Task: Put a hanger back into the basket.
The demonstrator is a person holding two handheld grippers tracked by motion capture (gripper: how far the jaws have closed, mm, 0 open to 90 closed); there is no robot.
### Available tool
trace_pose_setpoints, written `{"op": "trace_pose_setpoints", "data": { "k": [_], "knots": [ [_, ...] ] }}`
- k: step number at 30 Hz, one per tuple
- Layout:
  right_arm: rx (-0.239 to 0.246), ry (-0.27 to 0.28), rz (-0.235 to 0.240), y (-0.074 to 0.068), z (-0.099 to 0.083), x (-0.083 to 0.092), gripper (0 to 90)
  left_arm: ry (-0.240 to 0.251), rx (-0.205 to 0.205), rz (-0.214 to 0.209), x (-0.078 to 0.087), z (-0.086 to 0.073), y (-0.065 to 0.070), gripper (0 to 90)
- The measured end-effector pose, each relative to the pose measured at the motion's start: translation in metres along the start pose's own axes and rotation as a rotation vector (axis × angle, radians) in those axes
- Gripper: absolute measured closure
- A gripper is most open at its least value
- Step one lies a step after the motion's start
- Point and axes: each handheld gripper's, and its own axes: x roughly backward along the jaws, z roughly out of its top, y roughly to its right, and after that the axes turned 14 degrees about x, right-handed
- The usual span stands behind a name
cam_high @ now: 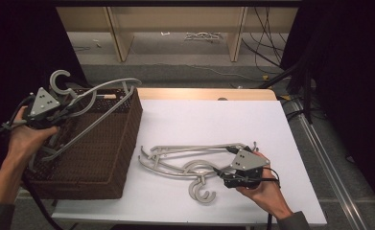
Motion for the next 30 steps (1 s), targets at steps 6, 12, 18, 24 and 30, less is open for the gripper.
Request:
{"op": "trace_pose_setpoints", "data": {
  "k": [6, 12, 18, 24, 30],
  "knots": [
    [0.001, 0.0, 0.002, 0.0, 0.0, 0.0, 24.7, -0.028, 0.004, 0.009, -0.005, -0.011, -0.004, 81.8],
    [0.0, 0.001, -0.002, 0.0, -0.001, 0.0, 24.7, -0.041, 0.009, 0.018, -0.007, -0.018, -0.008, 81.7],
    [0.001, -0.001, 0.001, 0.0, -0.001, 0.0, 24.7, -0.071, 0.009, 0.019, -0.007, -0.026, -0.011, 81.7],
    [0.002, -0.004, 0.005, 0.0, -0.001, -0.001, 24.7, -0.156, 0.008, 0.013, -0.018, -0.036, -0.01, 81.6],
    [0.003, -0.005, 0.007, 0.0, -0.001, -0.002, 24.7, -0.24, 0.027, 0.016, -0.033, -0.045, -0.005, 81.5]
  ]
}}
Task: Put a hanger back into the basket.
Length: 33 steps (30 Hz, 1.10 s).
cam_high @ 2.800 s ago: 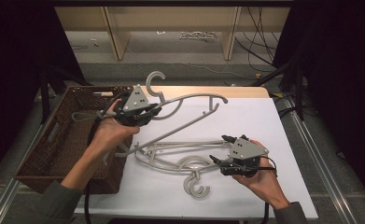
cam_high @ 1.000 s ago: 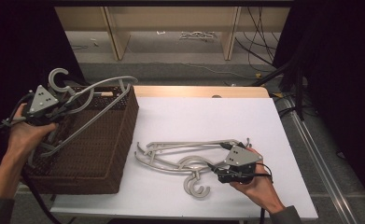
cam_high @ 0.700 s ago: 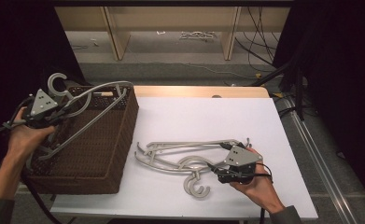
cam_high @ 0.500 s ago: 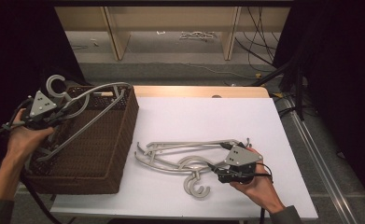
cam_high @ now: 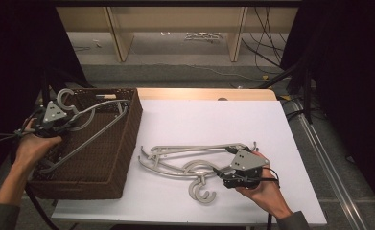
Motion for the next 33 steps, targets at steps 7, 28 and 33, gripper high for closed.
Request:
{"op": "trace_pose_setpoints", "data": {
  "k": [7, 28, 33],
  "knots": [
    [-0.001, 0.0, -0.001, 0.0, 0.0, 0.0, 24.7, -0.063, -0.018, 0.008, -0.014, -0.005, 0.001, 81.4],
    [-0.004, -0.003, 0.0, 0.0, -0.001, 0.0, 24.7, -0.113, 0.098, 0.099, -0.019, -0.017, -0.009, 60.1],
    [-0.003, 0.003, -0.005, 0.0, 0.0, 0.0, 24.7, 0.001, 0.221, 0.108, 0.004, -0.009, -0.006, 41.7]
  ]
}}
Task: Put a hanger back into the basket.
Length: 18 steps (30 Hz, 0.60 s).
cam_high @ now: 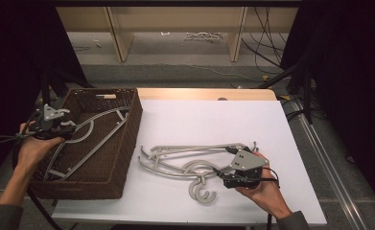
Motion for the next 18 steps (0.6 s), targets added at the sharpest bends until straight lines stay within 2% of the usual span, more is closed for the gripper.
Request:
{"op": "trace_pose_setpoints", "data": {
  "k": [5, 7, 10, 12, 14, 18],
  "knots": [
    [-0.021, 0.012, -0.006, 0.0, 0.0, 0.001, 24.6, 0.084, 0.029, -0.057, 0.031, 0.007, 0.012, 35.8],
    [-0.034, 0.02, -0.014, 0.001, 0.001, 0.001, 24.3, 0.118, 0.034, -0.072, 0.042, 0.007, 0.019, 33.9],
    [-0.054, 0.031, -0.02, 0.001, 0.001, 0.001, 23.8, 0.174, 0.056, -0.128, 0.058, 0.006, 0.035, 29.6],
    [-0.062, 0.036, -0.022, 0.001, 0.001, 0.003, 23.7, 0.204, 0.069, -0.212, 0.066, 0.004, 0.048, 24.5],
    [-0.082, 0.052, -0.037, 0.001, 0.0, 0.005, 23.3, 0.229, 0.083, -0.287, 0.071, 0.001, 0.06, 25.7],
    [-0.133, 0.091, -0.064, 0.002, -0.002, 0.01, 22.6, 0.294, 0.093, -0.369, 0.082, -0.006, 0.085, 24.0]
  ]
}}
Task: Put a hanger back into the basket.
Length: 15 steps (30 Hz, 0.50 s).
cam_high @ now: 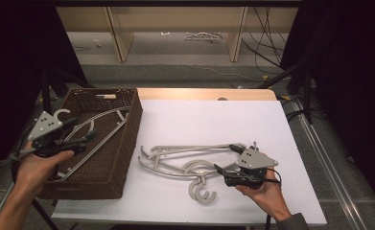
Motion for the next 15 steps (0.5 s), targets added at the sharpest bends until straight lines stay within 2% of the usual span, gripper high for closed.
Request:
{"op": "trace_pose_setpoints", "data": {
  "k": [4, 6, 12, 15],
  "knots": [
    [-0.047, 0.022, -0.018, 0.0, -0.002, 0.004, 21.8, 0.06, 0.017, -0.085, 0.0, -0.01, 0.026, 22.8],
    [-0.052, 0.024, -0.017, 0.0, -0.002, 0.005, 21.8, 0.083, 0.034, -0.127, -0.002, -0.015, 0.037, 21.0],
    [-0.045, 0.039, -0.004, -0.002, -0.001, 0.004, 20.2, 0.103, 0.042, -0.218, -0.013, -0.036, 0.066, 17.8],
    [-0.049, 0.045, -0.001, -0.003, -0.001, 0.003, 20.1, 0.105, 0.039, -0.251, -0.017, -0.045, 0.076, 16.4]
  ]
}}
